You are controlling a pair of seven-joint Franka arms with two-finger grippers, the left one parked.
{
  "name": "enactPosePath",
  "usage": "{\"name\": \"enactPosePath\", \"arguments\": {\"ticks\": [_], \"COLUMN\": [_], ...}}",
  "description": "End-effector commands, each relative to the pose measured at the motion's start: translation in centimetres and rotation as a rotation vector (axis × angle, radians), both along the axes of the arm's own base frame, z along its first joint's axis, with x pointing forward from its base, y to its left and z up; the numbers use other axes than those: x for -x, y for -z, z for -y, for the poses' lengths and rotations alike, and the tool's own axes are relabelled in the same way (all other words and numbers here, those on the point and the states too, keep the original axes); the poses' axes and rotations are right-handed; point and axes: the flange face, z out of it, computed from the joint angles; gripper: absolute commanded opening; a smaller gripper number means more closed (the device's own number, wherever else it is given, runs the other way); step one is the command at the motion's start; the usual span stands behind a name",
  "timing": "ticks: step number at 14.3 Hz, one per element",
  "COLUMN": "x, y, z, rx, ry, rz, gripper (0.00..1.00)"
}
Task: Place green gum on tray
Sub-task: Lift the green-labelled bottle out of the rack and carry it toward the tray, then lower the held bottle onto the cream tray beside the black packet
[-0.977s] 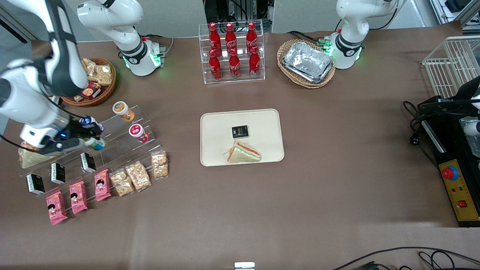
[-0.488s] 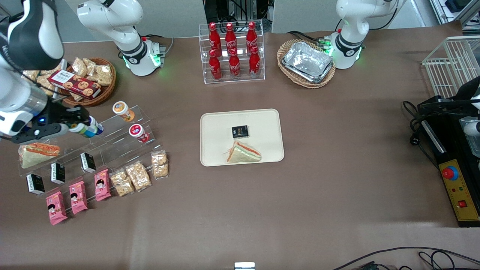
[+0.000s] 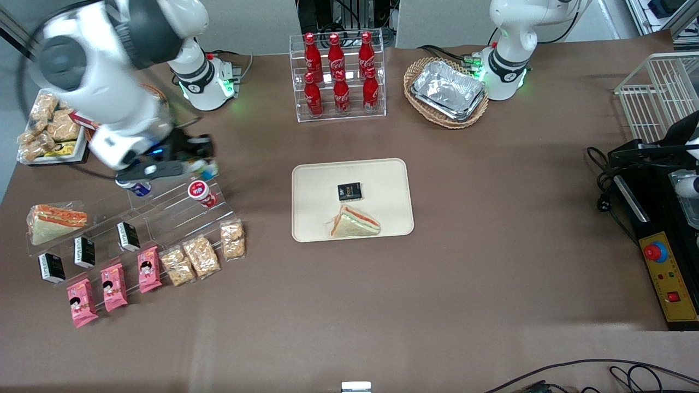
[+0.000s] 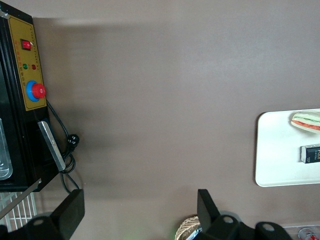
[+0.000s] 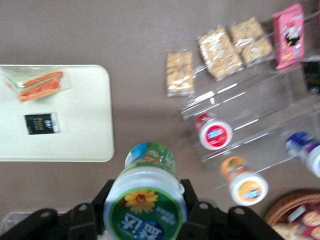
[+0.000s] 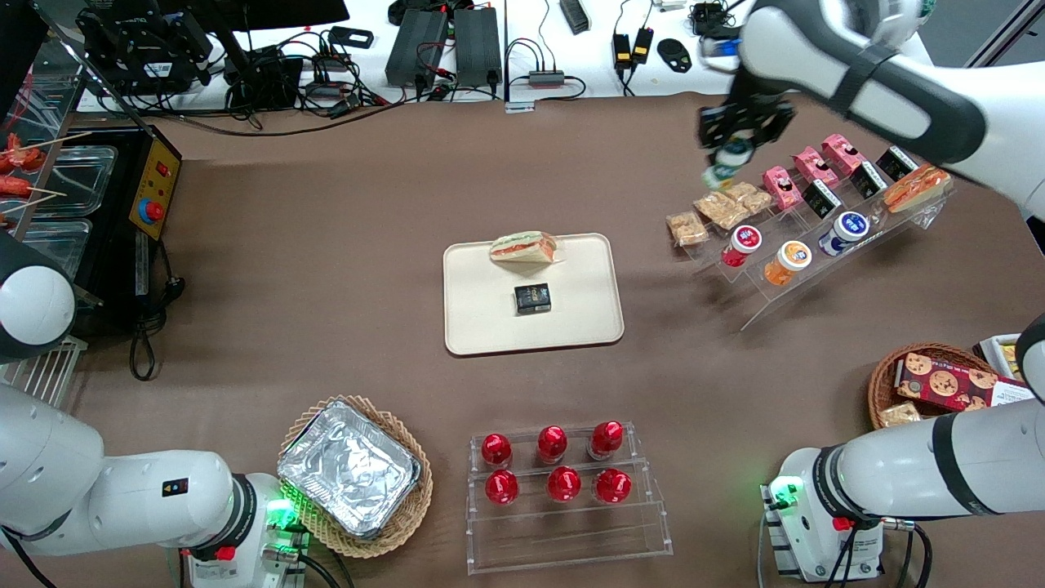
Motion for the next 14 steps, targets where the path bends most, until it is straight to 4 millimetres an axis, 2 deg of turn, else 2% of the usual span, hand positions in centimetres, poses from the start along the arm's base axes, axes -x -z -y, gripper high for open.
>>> {"name": "enactPosePath", "arguments": {"ticks": [1, 3, 5, 7, 11, 14], "x": [1.7, 2.2, 2.7, 2.9, 4.2, 5.4], "y": [0.4, 2.0, 5.2, 9.0, 17.7, 22.2], "z": [-6.6, -9.6, -12.2, -13.9, -14.3, -15.0], "rx": [-0.005, -0.017, -0.022, -0.036, -0.038, -0.036], "ry": [0.088, 0.130, 0.163, 0.180, 0.164, 0.160], "rz": [-0.010, 0.000, 0.010, 0.017, 0.059, 0.057], "gripper": [0.23, 0.23, 0.23, 0.23, 0.23, 0.22]}}
